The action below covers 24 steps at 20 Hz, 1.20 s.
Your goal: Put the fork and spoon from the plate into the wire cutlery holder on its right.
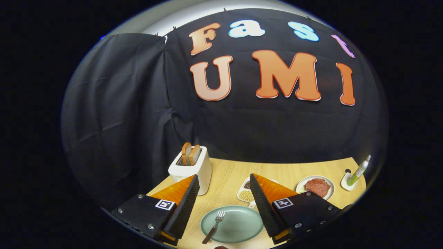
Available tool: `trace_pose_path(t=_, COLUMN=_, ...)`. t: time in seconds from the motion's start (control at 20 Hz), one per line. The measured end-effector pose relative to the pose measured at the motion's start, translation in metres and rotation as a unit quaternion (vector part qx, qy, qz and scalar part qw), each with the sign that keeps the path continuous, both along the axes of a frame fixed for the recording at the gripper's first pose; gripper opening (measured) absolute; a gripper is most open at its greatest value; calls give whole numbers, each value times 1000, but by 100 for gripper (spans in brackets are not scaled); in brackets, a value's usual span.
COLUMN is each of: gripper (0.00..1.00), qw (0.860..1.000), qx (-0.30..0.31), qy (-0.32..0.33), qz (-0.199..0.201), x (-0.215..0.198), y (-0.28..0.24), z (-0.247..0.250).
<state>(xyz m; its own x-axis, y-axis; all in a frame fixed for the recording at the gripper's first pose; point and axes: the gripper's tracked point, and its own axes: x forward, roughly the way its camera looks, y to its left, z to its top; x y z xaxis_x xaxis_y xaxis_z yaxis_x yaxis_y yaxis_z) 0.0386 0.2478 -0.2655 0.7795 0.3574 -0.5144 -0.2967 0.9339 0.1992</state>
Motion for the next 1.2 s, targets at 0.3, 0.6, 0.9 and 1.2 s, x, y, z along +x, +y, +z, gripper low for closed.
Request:
trace_pose_path(t=0.3, gripper=89, qw=976, qx=-43, qy=212, qz=34, x=-44, y=26, z=-107)
trace_pose_path(t=0.6, gripper=80, qw=935, qx=-87, qy=339, qz=49, x=-68, y=31, z=-172)
trace_pose_path(t=0.9, gripper=68, qw=891, qx=-143, qy=424, qz=77, x=-96, y=32, z=-224)
trace_pose_path(t=1.2, gripper=36, qw=862, qx=-124, qy=488, qz=65, x=-109, y=47, z=-242)
